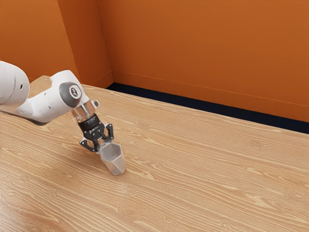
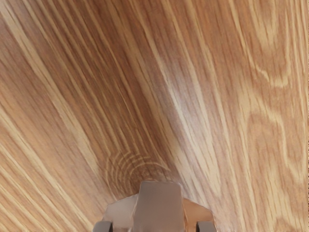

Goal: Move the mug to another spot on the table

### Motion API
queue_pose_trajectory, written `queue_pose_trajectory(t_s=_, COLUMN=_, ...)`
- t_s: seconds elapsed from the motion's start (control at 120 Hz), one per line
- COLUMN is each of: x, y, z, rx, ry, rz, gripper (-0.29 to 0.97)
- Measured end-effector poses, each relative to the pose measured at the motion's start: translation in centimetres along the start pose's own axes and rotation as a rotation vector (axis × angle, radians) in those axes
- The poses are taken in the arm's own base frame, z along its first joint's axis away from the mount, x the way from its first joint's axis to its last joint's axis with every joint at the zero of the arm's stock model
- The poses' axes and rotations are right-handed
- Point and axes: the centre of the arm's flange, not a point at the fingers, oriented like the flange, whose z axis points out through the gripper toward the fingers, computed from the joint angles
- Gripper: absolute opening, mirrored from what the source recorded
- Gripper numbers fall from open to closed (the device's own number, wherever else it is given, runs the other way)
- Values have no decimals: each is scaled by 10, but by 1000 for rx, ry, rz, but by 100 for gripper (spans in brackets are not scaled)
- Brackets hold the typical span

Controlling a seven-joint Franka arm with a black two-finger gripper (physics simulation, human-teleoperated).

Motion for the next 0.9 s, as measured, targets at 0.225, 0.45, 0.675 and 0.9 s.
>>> queue_pose_trajectory(t_s=0.225, x=-2, y=2, z=1, rx=-8, ry=-6, rz=13, gripper=49)
queue_pose_trajectory(t_s=0.45, x=-8, y=15, z=-9, rx=-55, ry=81, rz=62, gripper=61)
queue_pose_trajectory(t_s=0.675, x=-12, y=5, z=-40, rx=-67, ry=198, rz=103, gripper=66)
queue_pose_trajectory(t_s=0.9, x=-78, y=13, z=-112, rx=4, ry=411, rz=337, gripper=67)
